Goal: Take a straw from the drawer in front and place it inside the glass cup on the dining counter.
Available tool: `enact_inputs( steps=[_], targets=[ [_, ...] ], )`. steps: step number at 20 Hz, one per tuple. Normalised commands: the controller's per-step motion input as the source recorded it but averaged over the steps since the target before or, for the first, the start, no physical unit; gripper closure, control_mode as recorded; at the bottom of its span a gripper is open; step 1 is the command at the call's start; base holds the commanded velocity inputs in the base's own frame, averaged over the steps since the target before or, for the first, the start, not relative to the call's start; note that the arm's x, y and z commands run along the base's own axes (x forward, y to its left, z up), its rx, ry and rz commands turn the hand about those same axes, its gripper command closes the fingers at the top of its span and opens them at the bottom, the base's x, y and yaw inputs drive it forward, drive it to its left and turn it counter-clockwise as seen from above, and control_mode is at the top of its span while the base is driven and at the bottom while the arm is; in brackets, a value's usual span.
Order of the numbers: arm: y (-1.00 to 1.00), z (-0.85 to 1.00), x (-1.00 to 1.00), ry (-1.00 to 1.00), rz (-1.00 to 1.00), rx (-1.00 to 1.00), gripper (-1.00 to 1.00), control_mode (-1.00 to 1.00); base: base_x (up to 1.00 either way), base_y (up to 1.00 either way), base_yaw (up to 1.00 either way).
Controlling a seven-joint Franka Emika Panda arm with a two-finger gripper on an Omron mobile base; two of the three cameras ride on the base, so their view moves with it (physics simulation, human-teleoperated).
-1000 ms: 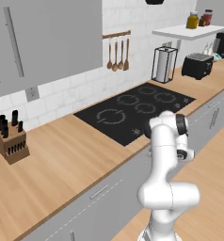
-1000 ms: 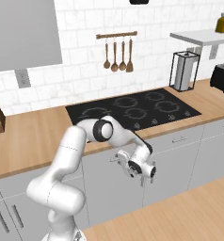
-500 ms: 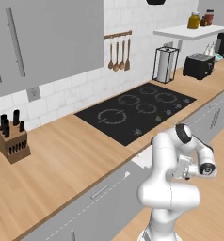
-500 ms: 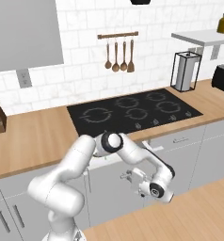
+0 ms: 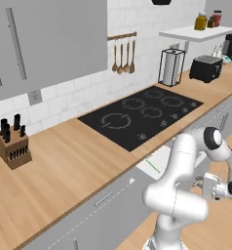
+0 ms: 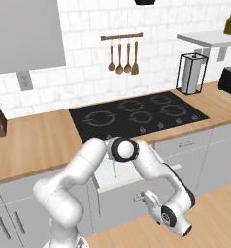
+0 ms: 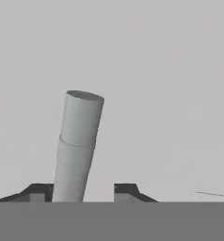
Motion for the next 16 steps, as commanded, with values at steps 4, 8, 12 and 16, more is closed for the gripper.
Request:
enact_inputs(
  steps=[4, 8, 12, 16],
  targets=[
    [0.0, -0.01, -0.7, 0.22, -0.38, -0.6, 1.0, -1.0, 0.0, 0.0, 0.0],
    [0.0, -0.06, -0.81, 0.2, -0.38, -0.57, 1.0, -1.0, 0.0, 0.0, 0.0],
    [-0.24, -0.01, -0.94, 0.22, -0.31, -0.5, 1.0, -1.0, 0.0, 0.0, 0.0],
    [-0.44, 0.32, -1.0, 0.34, -0.13, -0.21, -1.0, -1.0, 0.0, 0.0, 0.0]
  ],
)
